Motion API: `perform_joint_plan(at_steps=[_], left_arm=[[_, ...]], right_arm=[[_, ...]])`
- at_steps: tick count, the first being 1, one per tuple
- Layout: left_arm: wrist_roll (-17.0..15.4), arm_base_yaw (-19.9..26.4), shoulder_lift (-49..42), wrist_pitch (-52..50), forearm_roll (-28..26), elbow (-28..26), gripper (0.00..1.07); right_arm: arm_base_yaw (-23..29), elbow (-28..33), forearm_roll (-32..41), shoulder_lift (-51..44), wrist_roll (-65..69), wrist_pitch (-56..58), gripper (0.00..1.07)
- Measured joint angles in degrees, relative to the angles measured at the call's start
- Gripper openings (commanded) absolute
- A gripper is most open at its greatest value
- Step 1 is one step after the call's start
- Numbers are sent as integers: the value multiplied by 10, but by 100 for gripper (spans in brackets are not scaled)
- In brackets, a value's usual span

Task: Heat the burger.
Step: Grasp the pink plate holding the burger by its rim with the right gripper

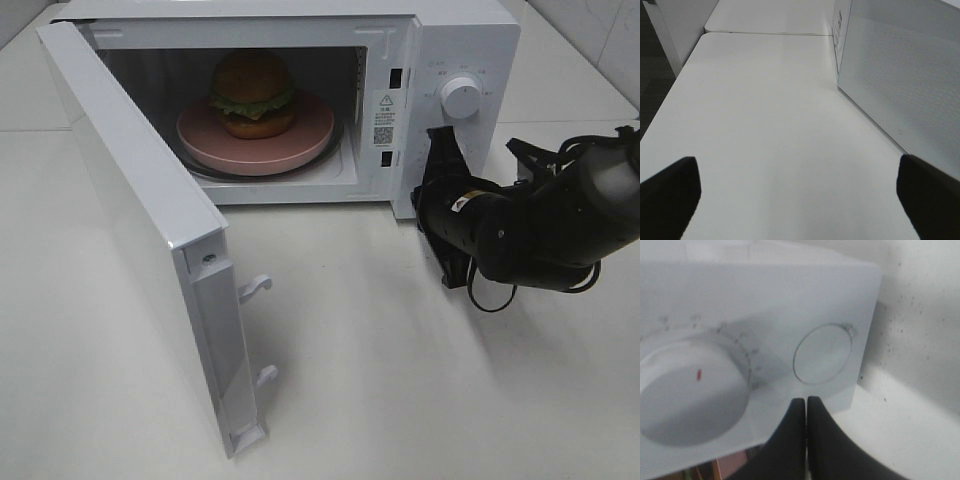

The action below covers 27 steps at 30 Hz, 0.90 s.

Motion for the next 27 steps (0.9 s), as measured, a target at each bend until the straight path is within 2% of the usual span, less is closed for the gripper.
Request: perform_joint_plan(at_steps=[3, 5, 10, 11, 13, 16, 18, 21, 23, 27], left_arm=[[0, 0, 0, 0, 0, 0, 100], [0, 0, 0, 0, 0, 0, 100], [0, 0, 0, 0, 0, 0, 100], [0, 0, 0, 0, 0, 0, 100], [0, 0, 0, 0, 0, 0, 100], [0, 0, 0, 0, 0, 0, 100], [0, 0, 0, 0, 0, 0, 100], [0, 0, 0, 0, 0, 0, 100], [0, 0, 0, 0, 0, 0, 100], [0, 0, 0, 0, 0, 0, 100]], right_arm=[[0, 19, -23, -23, -14, 44, 0], [0, 56, -41, -57, -33, 89, 0], [0, 83, -46, -99, -78, 121, 0], [0, 83, -46, -99, -78, 121, 0], [0, 89, -47, -147, -170, 174, 0], [0, 89, -48, -158, -198, 188, 0], [0, 90, -48, -190, -292, 242, 0], [0, 90, -48, -198, -316, 258, 0], [0, 90, -48, -224, -403, 320, 0], [0, 90, -48, -244, -460, 371, 0]])
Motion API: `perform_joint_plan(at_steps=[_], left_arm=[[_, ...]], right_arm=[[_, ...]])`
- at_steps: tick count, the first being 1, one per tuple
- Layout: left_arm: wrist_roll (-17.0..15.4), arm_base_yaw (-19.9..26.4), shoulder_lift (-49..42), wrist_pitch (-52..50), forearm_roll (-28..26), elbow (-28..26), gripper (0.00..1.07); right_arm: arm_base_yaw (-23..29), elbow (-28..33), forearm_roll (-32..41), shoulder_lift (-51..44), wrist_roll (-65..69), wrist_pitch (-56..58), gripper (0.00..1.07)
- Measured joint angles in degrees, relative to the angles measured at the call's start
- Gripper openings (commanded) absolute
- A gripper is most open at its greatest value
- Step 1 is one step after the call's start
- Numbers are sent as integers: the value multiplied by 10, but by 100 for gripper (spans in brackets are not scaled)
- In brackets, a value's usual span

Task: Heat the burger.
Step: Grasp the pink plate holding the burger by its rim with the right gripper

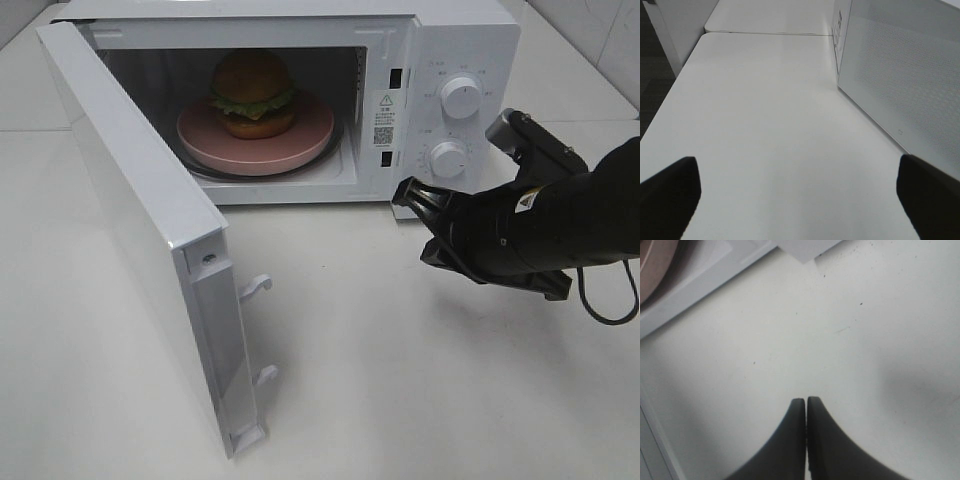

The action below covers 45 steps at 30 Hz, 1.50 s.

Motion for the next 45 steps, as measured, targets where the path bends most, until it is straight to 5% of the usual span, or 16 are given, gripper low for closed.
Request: perform_joint_plan(at_steps=[10, 20, 37, 45], left_arm=[[0, 0, 0, 0, 0, 0, 100], [0, 0, 0, 0, 0, 0, 100], [0, 0, 0, 0, 0, 0, 100], [0, 0, 0, 0, 0, 0, 100]], right_arm=[[0, -46, -21, -33, -168, 170, 0], [0, -136, -156, -33, -386, 328, 0], [0, -156, -216, -33, -861, 348, 1], [0, -156, -250, -33, -999, 348, 17]])
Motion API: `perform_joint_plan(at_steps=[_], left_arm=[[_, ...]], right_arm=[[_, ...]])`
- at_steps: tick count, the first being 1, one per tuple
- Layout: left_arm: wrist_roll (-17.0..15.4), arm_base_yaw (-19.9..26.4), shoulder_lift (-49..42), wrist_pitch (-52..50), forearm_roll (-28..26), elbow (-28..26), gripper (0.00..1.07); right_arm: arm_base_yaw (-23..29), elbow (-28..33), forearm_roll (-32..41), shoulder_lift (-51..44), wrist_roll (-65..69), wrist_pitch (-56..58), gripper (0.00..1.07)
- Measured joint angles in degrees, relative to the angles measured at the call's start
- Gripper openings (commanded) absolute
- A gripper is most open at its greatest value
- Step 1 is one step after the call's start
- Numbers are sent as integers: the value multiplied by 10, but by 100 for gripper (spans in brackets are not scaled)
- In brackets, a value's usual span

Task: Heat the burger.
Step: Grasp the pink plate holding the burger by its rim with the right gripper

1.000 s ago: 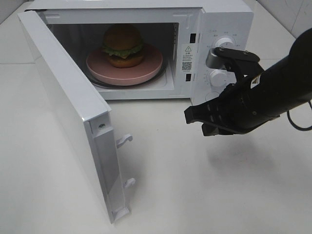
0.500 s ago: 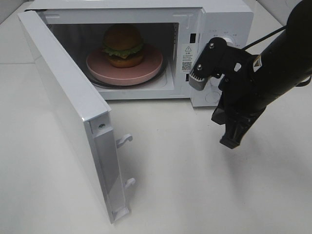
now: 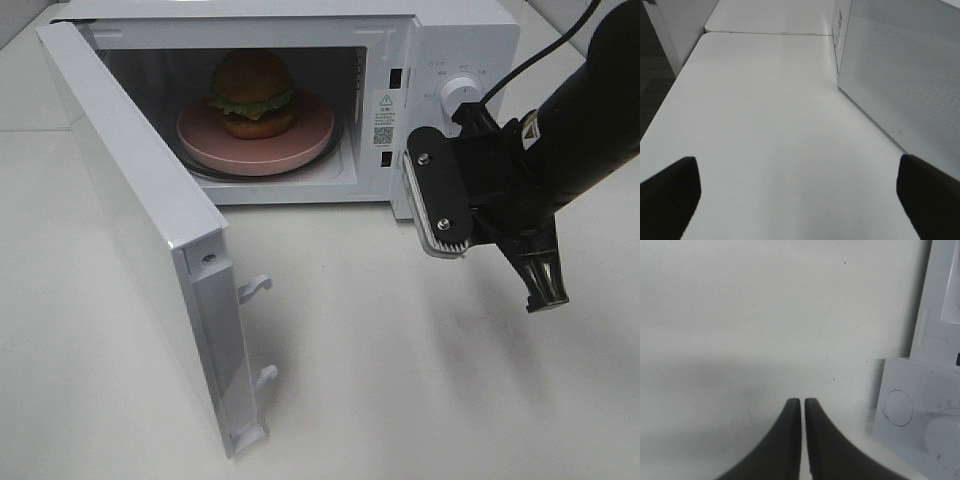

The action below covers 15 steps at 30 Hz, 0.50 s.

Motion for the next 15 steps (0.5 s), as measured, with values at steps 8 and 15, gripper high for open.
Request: perform_joint_plan(at_steps=[8, 15], left_arm=[[0, 0, 0, 0, 0, 0, 100], [0, 0, 0, 0, 0, 0, 100]], right_arm=[[0, 0, -6, -1, 17, 0, 86], [2, -10, -16, -1, 46, -4, 99]])
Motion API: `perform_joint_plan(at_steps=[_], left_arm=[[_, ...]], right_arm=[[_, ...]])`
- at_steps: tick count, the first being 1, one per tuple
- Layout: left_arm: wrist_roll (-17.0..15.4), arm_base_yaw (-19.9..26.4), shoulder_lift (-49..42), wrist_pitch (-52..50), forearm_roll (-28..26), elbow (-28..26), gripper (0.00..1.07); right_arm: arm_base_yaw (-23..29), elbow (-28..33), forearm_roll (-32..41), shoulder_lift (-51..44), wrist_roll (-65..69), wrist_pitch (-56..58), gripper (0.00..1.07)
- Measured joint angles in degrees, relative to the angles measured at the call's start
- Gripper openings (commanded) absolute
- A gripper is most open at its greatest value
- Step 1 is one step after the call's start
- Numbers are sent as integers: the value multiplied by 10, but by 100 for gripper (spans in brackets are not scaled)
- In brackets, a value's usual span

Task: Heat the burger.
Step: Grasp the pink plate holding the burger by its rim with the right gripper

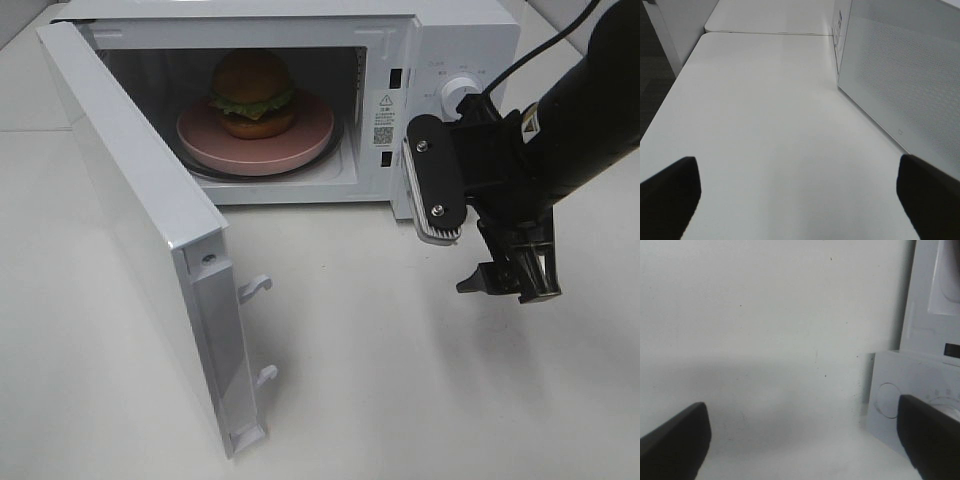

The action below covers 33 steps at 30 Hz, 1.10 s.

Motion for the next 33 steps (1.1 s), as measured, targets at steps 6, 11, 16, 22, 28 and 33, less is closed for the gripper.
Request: perform_joint_plan(at_steps=[6, 11, 16, 22, 28, 33], left_arm=[[0, 0, 0, 0, 0, 0, 100], [0, 0, 0, 0, 0, 0, 100], [0, 0, 0, 0, 0, 0, 100], [0, 0, 0, 0, 0, 0, 100], [0, 0, 0, 0, 0, 0, 100], [0, 0, 0, 0, 0, 0, 100]], right_arm=[[19, -29, -27, 3, 19, -1, 98], [38, -76, -68, 37, 69, -1, 96], [50, -109, -92, 72, 87, -1, 96], [62, -172, -95, 138, 99, -1, 94], [70, -219, -96, 187, 103, -5, 94], [70, -255, -97, 218, 107, -13, 94]])
